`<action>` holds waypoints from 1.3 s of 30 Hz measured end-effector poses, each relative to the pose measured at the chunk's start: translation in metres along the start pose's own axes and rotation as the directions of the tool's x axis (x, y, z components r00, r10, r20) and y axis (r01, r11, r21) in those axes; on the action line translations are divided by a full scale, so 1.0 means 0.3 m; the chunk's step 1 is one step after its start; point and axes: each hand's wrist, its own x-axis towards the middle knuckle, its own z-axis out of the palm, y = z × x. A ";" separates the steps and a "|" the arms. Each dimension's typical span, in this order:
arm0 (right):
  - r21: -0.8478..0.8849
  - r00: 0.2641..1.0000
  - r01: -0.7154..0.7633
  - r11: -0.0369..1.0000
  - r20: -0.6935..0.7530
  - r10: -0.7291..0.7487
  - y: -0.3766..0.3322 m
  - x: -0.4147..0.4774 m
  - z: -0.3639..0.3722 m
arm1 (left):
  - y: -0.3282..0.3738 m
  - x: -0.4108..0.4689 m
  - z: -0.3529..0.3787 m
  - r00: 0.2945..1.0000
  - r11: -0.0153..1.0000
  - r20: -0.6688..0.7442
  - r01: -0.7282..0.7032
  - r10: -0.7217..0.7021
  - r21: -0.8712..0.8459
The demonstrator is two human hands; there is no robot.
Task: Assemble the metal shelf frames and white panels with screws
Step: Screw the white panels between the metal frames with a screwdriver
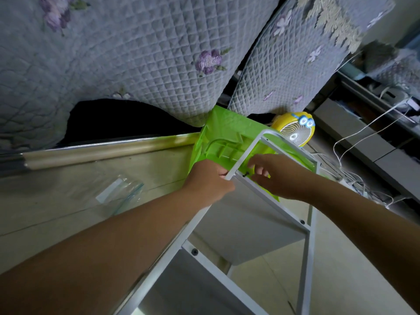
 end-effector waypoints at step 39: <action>0.357 0.713 -0.677 0.644 0.097 0.695 0.458 -0.782 0.600 | 0.309 -0.137 0.421 0.744 0.417 0.406 -0.646 0.531 0.640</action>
